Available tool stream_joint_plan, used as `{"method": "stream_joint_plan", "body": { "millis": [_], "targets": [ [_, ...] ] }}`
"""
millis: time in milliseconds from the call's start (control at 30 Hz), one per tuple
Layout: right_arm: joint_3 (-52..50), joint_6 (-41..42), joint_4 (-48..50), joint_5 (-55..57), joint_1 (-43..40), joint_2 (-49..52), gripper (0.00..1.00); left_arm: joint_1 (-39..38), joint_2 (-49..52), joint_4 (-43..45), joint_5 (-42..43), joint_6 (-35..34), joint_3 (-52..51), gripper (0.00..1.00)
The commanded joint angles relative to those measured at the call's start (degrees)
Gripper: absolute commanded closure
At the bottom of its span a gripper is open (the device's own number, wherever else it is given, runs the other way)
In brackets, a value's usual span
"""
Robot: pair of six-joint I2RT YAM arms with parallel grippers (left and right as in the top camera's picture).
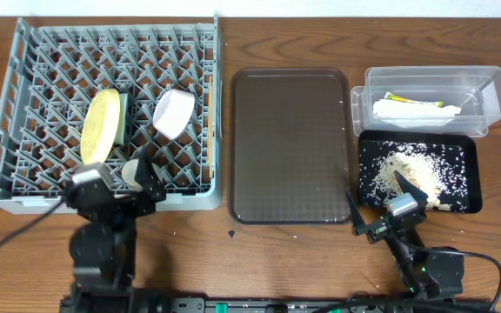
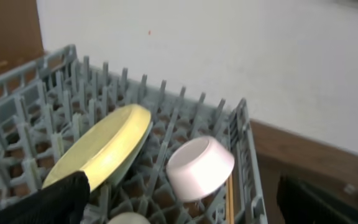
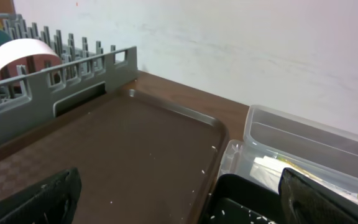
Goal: Sort waste into correct bins and load items into the dishwasher
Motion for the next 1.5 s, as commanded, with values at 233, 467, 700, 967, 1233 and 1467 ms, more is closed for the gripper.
{"method": "stream_joint_plan", "body": {
  "millis": [233,467,700,967,1233,1467],
  "targets": [
    [-0.11,-0.59,-0.26,0.5,-0.31,-0.44,0.01,-0.22,-16.35,9.35,-0.09,0.72,-16.85,0.04],
    [-0.11,-0.59,-0.26,0.5,-0.31,-0.44,0.01,-0.24,-17.73,12.28,-0.07,0.26,-23.93,0.04],
    [-0.11,-0.59,-0.26,0.5,-0.31,-0.44,0.01,-0.28,-17.7,7.67,-0.11,0.31,-23.78,0.04],
    [-0.11,-0.59,-0.26,0.5,-0.31,-0.44,0.01,-0.28,-16.63,5.66,-0.09,0.31,-23.78,0.04],
    [-0.11,-0.59,-0.26,0.5,-0.31,-0.44,0.01,-0.28,-16.35,5.66,-0.11,0.31,-23.78,0.04],
    [-0.11,-0.59,-0.26,0.5,-0.31,-0.44,0.01,-0.28,-16.35,5.66,-0.09,0.31,-23.78,0.04]
  ]
}}
